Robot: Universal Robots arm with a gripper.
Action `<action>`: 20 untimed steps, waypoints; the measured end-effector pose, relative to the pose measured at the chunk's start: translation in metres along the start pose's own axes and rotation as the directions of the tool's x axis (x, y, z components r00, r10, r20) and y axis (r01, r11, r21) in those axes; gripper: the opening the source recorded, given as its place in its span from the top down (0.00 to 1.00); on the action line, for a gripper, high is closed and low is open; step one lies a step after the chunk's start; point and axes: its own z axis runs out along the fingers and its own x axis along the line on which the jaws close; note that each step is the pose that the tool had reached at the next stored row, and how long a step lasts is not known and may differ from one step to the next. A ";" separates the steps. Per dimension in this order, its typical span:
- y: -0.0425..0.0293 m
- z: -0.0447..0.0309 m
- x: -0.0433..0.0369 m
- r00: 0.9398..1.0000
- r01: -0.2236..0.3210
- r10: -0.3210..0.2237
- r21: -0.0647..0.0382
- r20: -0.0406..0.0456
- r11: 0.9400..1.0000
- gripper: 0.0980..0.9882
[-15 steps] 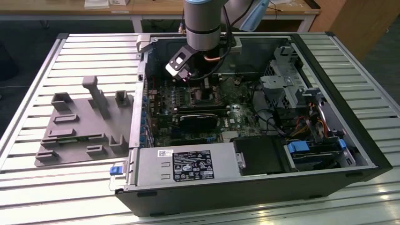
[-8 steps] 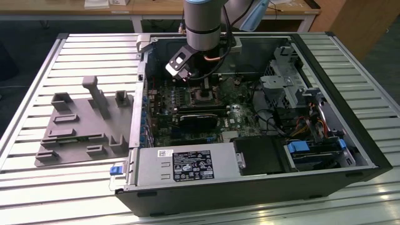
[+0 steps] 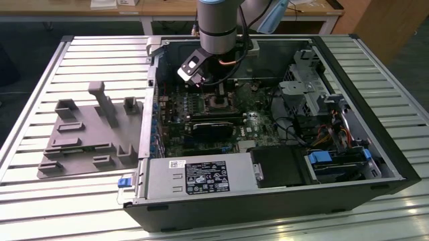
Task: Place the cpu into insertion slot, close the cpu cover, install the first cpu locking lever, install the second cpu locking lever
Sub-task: 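Place the cpu into insertion slot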
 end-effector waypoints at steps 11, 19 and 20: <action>-0.0002 0.0021 -0.0001 1.000 0.000 0.000 0.000 0.000 1.000 1.00; -0.0001 0.0012 0.0001 1.000 0.000 0.000 0.000 -0.001 1.000 1.00; -0.0001 0.0007 0.0000 1.000 0.000 0.000 0.000 0.000 1.000 1.00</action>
